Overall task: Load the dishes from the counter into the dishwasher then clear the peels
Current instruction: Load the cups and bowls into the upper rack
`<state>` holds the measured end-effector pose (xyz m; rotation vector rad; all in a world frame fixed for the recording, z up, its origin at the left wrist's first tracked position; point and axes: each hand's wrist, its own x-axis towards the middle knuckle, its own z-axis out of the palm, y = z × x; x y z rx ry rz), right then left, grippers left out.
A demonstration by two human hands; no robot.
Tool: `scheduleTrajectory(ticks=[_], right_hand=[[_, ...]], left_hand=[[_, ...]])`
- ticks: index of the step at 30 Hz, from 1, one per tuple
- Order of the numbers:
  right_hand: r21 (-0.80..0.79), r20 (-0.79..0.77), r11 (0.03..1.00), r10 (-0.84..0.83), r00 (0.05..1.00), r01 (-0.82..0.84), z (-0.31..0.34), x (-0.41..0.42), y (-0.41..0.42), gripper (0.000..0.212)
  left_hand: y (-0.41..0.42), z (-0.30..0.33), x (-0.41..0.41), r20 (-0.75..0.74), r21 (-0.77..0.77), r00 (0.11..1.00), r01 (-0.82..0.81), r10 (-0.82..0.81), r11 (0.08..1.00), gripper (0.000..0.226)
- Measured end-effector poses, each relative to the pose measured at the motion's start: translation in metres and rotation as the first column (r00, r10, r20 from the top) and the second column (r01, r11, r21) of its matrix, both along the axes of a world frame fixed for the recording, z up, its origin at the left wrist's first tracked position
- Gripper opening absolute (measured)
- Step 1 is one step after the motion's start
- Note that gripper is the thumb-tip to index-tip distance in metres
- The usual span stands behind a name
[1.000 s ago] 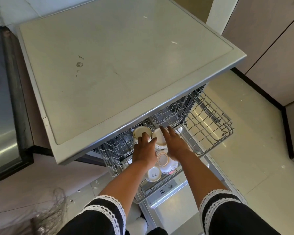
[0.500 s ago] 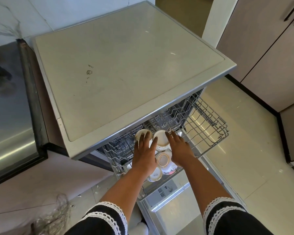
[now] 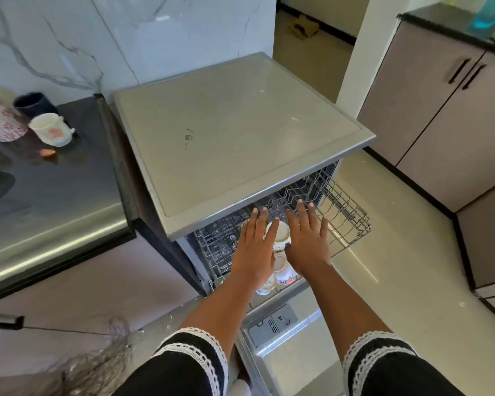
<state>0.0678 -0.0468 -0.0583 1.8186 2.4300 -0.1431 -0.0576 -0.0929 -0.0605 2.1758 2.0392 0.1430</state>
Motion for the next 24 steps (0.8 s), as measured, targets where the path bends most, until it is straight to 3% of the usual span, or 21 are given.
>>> scheduleTrajectory(ticks=[5,8,16,24], right_hand=[[0.165,-0.023,0.985,0.063,0.998,-0.059,0.042,-0.027,-0.026,0.079],[0.276,-0.072,0.946,0.195,0.978,-0.168,0.065,-0.052,-0.039,0.067],[0.397,-0.094,0.837,0.445,0.891,-0.376,0.100,-0.153,-0.065,0.061],[0.342,-0.133,0.782,0.589,0.797,-0.521,0.119,-0.271,-0.091,0.061]], left_hand=[[-0.026,0.046,-0.019,0.004,0.128,0.998,-0.065,0.065,0.990,0.076],[-0.044,0.067,-0.043,-0.018,0.187,0.992,-0.118,0.123,0.975,0.073],[-0.089,0.102,-0.137,-0.026,0.283,0.939,-0.323,0.344,0.903,0.071],[-0.138,0.110,-0.260,-0.051,0.292,0.850,-0.489,0.524,0.822,0.070]])
